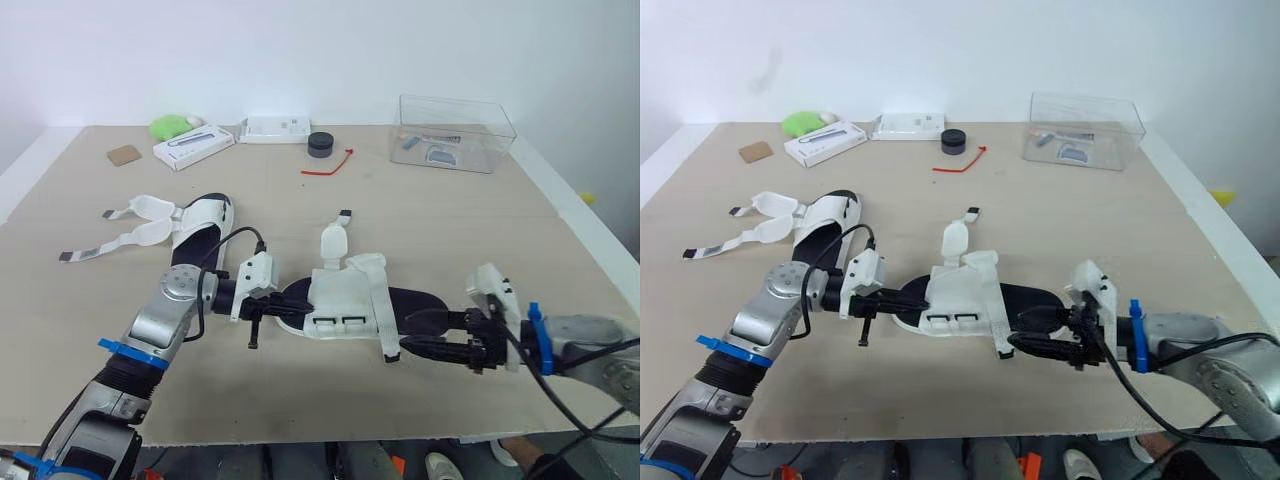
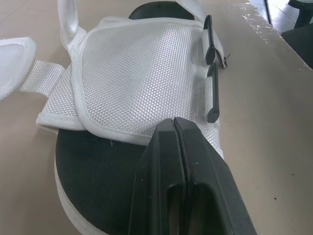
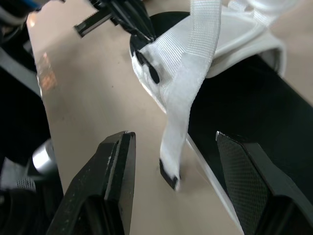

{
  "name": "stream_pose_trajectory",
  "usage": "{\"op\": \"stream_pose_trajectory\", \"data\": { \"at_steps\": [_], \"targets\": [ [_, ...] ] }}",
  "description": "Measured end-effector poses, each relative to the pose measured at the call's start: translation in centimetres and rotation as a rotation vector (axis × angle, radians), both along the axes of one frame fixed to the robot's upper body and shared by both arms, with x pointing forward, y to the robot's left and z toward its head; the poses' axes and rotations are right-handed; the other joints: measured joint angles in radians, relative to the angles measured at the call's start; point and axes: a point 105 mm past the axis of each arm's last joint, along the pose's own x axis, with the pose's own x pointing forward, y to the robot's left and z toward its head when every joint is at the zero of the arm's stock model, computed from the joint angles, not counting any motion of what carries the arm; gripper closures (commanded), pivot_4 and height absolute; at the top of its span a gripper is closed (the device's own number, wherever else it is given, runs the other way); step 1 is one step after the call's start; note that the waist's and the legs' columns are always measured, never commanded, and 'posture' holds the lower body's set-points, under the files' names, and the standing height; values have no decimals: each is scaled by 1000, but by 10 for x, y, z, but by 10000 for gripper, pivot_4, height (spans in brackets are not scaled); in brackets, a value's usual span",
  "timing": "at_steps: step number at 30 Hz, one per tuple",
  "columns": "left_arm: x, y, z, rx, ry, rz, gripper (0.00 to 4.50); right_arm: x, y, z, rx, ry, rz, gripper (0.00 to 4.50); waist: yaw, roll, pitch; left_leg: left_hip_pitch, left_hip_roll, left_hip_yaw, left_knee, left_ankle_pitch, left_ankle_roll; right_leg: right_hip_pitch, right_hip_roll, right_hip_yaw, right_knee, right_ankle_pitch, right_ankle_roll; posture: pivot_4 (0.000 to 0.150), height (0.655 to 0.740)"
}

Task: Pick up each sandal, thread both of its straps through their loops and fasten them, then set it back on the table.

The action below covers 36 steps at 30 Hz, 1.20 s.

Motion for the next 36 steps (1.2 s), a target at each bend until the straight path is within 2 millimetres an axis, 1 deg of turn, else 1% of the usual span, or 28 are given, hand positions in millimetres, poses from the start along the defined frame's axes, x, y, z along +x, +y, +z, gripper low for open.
{"op": "stream_pose_trajectory", "data": {
  "at_steps": [7, 9, 12, 13, 15, 16, 17, 22, 24, 27, 28, 29, 30, 32, 34, 36],
  "targets": [
    [1, -1, 0, -4, 2, 1, 45000, 3, 6, -12, -20, 48, -13, 16442, 0, 0, 0, -1, 0, -1, 0, 0, 0, 0, -1, 0, -1, 0, 1, 1500, 7400],
    [1, -1, 0, -5, 2, 3, 45000, 2, 8, -12, -22, 49, -7, 16442, 0, 0, 0, -1, 0, -1, 0, 0, 1, 0, -1, 0, -1, 0, 1, 1500, 7400],
    [1, -1, 0, -5, 9, 8, 45000, -1, 14, -12, -19, 66, 19, 24085, 0, 0, 0, -1, 0, -1, 0, 0, 1, 0, 0, -1, -1, 0, 1, 1500, 7400],
    [2, -1, 0, -5, 10, 8, 45000, -2, 15, -13, -19, 77, 21, 28491, 0, 0, 0, -1, 0, -1, 0, 0, 1, 0, 0, -1, -1, 0, 1, 1500, 7400],
    [2, -1, 0, -5, 11, 9, 45000, -4, 15, -17, -26, 110, 21, 39910, 0, 0, 0, -1, 0, -1, 0, 0, 1, 0, 0, -1, -1, 0, 1, 1500, 7400],
    [2, -1, 0, -5, 11, 9, 45000, -5, 15, -18, -28, 122, 20, 43345, 0, 0, 0, -1, 0, -1, 0, 0, 1, 0, 0, -1, -1, 0, 1, 1500, 7400],
    [2, -1, 0, -5, 11, 9, 45000, -5, 16, -19, -26, 130, 23, 44330, 0, 0, 0, -1, 0, -1, 0, 0, 1, 0, 0, -1, -1, 0, 1, 1500, 7400],
    [2, -2, 0, -5, 11, 10, 45000, -6, 19, -16, -19, 174, 39, 44330, 0, 0, 0, -1, 0, -1, 0, 0, 1, 0, 0, -1, -1, 0, 1, 1500, 7400],
    [2, -2, 0, -6, 12, 11, 45000, -4, 19, -10, 12, 206, 34, 44330, -1, 0, 0, -1, 0, -1, 0, 0, 1, 0, 0, -1, -1, 0, 1, 1500, 7400],
    [2, -1, 0, -6, 13, 12, 45000, 9, 21, 14, 115, 237, 10, 44330, -2, 0, 0, -1, 0, -1, 1, 0, 1, 0, 0, 0, -1, 1, 1, 1500, 7400],
    [2, -1, 0, -7, 13, 12, 45000, 14, 22, 28, 166, 252, 10, 44330, -2, 0, 0, -1, 0, -1, 1, 0, 1, 0, 0, 0, -1, 1, 1, 1500, 7400],
    [2, -2, 0, -8, 13, 12, 45000, 18, 24, 37, 196, 254, 12, 44330, -3, 0, 0, -1, 0, -1, 1, 0, 1, 0, 0, 0, -1, 2, 1, 1500, 7400],
    [2, -2, 0, -8, 14, 12, 45000, 24, 27, 52, 239, 254, 18, 44330, -2, 0, 0, -1, 0, -1, 1, 0, 1, 0, 0, 0, -1, 2, 0, 1500, 7400],
    [2, -2, 0, -9, 15, 12, 45000, 32, 32, 68, 288, 262, 10, 44330, -1, -1, 0, -2, 0, -2, 1, 0, 1, 0, 0, -1, -1, 3, -3, 1500, 7400],
    [2, -3, 0, -10, 16, 11, 45000, 41, 36, 72, 315, 284, -12, 44330, -1, -1, 0, -3, 0, -2, 1, -1, 1, 0, 0, -1, -1, 4, -4, 1500, 7400],
    [2, -3, 0, -11, 17, 10, 45000, 47, 38, 68, 311, 321, -46, 44330, -1, 0, 0, -4, 0, -2, 1, -1, 2, -1, -1, -1, -1, 4, -4, 1500, 7400]
  ]
}}
